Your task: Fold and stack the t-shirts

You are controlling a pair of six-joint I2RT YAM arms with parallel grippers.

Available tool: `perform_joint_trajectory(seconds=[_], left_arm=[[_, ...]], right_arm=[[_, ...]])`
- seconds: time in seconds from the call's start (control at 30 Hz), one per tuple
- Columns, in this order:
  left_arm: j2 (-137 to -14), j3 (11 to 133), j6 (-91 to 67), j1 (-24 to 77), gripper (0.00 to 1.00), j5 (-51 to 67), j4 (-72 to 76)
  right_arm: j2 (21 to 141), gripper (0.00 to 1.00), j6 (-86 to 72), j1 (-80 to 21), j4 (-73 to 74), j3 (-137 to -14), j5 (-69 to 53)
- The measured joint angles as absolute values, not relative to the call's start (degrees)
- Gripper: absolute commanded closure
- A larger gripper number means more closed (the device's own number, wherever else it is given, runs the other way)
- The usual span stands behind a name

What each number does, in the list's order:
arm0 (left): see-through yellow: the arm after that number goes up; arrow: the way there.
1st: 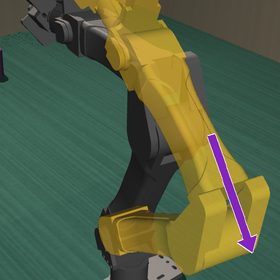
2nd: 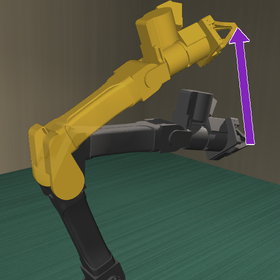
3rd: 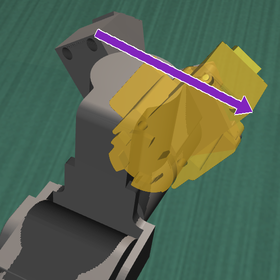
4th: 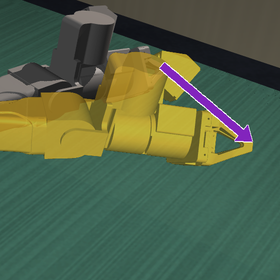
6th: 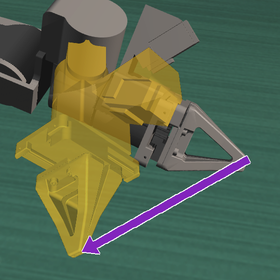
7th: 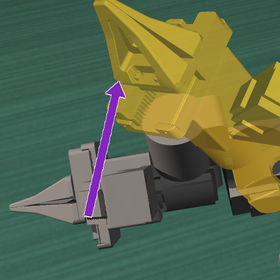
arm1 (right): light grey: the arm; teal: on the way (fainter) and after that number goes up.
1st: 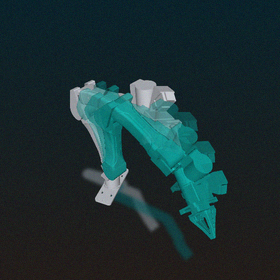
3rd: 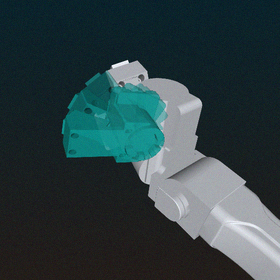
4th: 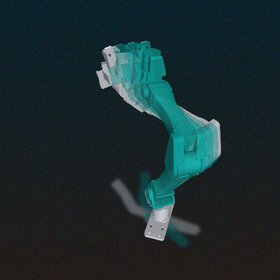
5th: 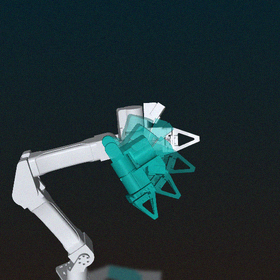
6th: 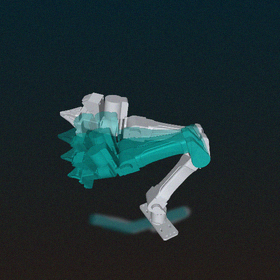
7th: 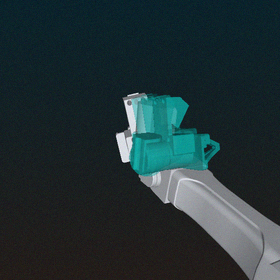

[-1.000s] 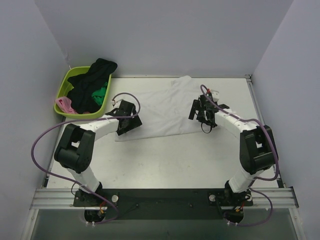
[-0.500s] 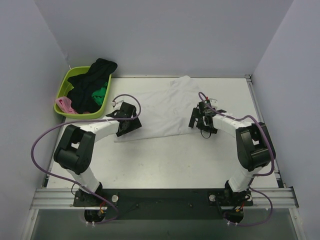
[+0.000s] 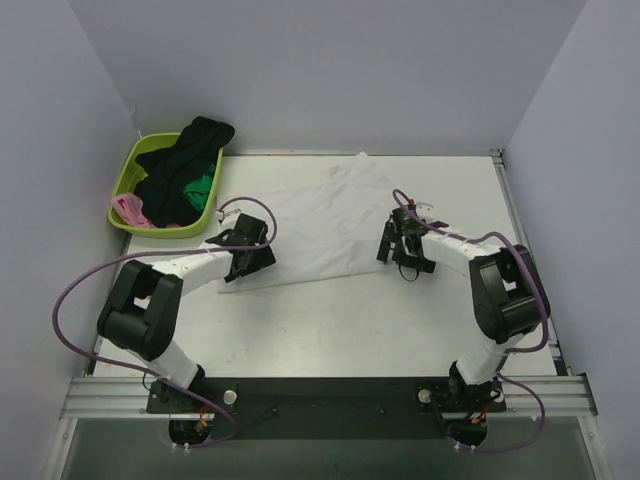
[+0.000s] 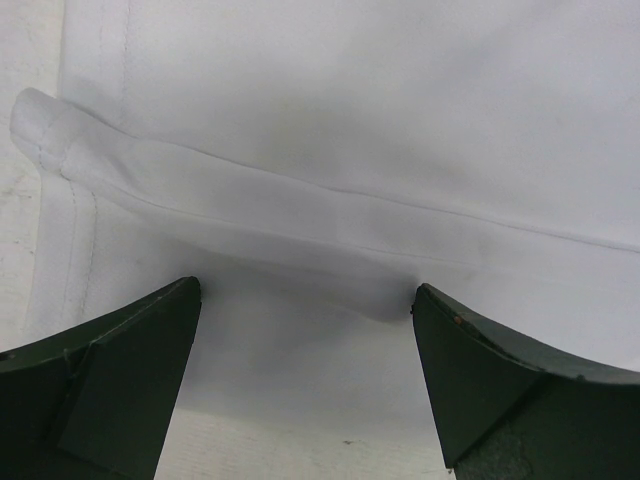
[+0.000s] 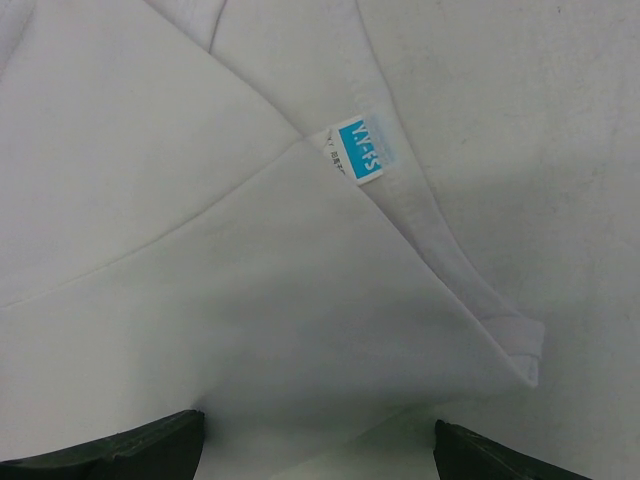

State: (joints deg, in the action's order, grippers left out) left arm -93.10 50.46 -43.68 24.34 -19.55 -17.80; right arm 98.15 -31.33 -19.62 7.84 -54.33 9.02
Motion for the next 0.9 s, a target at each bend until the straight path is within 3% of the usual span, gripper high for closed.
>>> perform_joint_trajectory(seconds=[0.3, 0.9], left_arm=[[-90.06, 47.33, -43.33, 24.34, 0.03, -19.77, -18.24], [-75.68, 36.4, -43.86, 24.21, 0.03, -18.17, -21.34]], right_arm=[[97.08, 0.0, -36.23, -22.9, 13.74, -54.06, 10.24], [80.68, 0.01, -48.47, -29.15, 25.85, -39.81, 11.53]])
